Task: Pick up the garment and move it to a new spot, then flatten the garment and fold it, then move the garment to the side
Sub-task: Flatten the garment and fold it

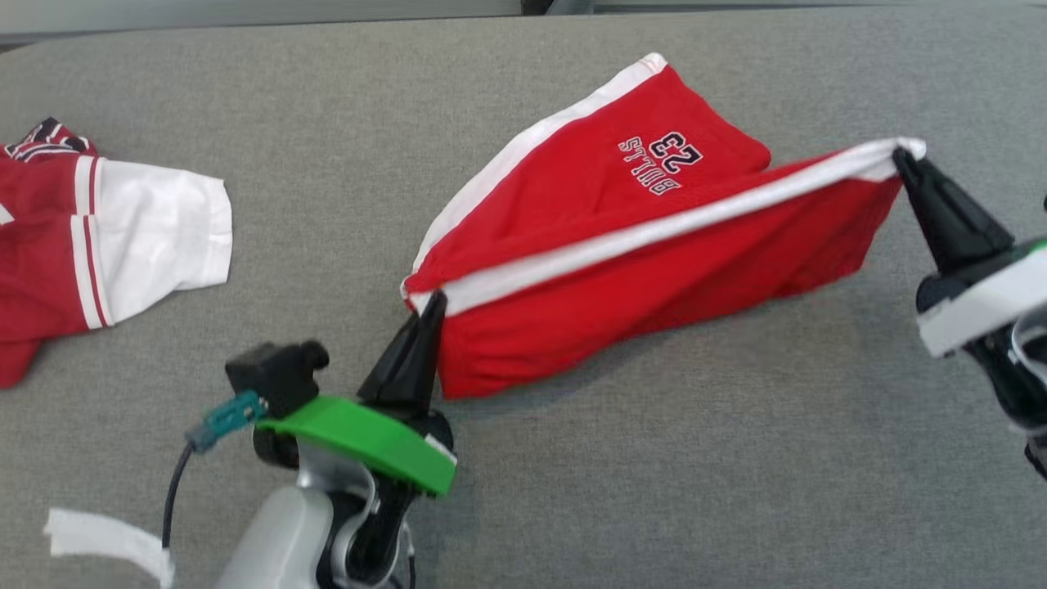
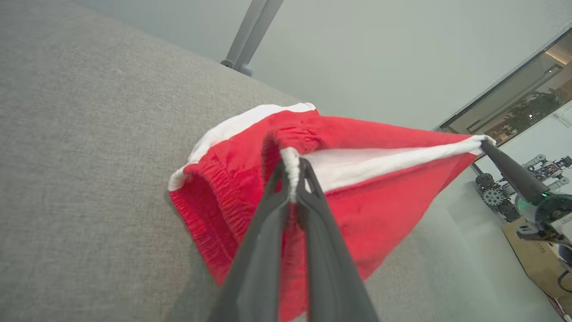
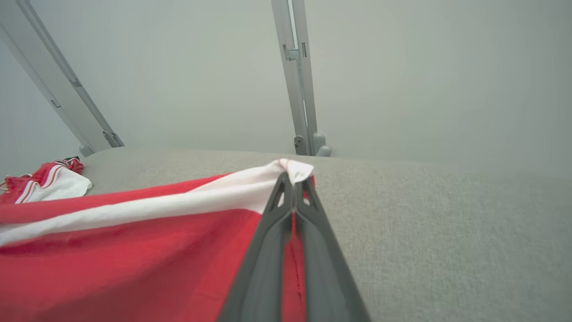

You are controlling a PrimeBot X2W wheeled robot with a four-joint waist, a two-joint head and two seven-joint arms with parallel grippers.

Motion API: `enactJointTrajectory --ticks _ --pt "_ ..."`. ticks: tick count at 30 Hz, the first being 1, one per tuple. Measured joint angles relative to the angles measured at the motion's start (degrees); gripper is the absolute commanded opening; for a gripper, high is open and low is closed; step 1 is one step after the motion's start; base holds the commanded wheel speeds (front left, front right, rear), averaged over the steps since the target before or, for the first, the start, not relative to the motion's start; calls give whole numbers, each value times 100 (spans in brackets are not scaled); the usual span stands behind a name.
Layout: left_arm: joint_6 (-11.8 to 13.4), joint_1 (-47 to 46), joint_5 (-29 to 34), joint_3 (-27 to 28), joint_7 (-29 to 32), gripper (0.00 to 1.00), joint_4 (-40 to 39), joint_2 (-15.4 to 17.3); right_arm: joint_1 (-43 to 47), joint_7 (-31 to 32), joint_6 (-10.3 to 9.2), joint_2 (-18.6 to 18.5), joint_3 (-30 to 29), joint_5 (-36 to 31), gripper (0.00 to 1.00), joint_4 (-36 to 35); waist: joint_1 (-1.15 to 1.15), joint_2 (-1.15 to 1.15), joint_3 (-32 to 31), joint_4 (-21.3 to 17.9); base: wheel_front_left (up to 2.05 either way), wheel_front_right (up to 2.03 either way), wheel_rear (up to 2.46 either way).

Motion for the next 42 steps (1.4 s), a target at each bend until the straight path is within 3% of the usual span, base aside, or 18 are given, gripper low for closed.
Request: enactJointTrajectory --ticks 5,12,19,25,26,27,29,30,36,42 --pt "371 -1296 -149 -55 635 0 207 -208 -1544 431 -2 59 231 -76 0 835 0 0 446 221 0 0 0" --pt "792 -2419 -208 -268 658 0 1359 -313 -3004 626 -2 378 668 -148 0 2071 0 0 1043 761 0 0 0" --pt "847 -2977 -564 -759 318 0 2248 -331 -3634 601 -2 573 1304 -92 0 2885 0 0 1426 1203 0 0 0" --pt "893 -3392 -817 -1092 27 0 2682 -337 -3946 291 -3 597 1597 -93 2 3375 0 0 1617 1351 0 0 0" --pt "899 -3442 -850 -1118 -24 5 2752 -338 -3989 159 -2 609 1635 -160 60 3426 0 0 1633 1351 0 0 0" --pt "903 -3481 -862 -1147 -79 19 2819 -337 -4019 100 -2 633 1677 -172 100 3479 0 0 1641 1338 0 0 0" --pt "918 -3535 -862 -1229 -188 49 2944 -338 -4034 32 -2 665 1833 -192 100 3546 0 0 1641 1299 0 0 0" --pt "924 -3549 -827 -1276 -304 100 3053 -337 -4036 -87 -2 678 1951 -205 100 3565 0 0 1620 1247 0 0 0" --pt "893 -3376 -556 -1449 -651 100 2967 -119 -3944 -333 -2 547 2217 -223 100 3343 0 0 1446 1084 0 0 0" --pt "1044 -2622 -18 -1588 -1107 100 2131 319 -3522 -442 -2 394 2307 -323 100 3112 0 0 1122 919 0 0 0"
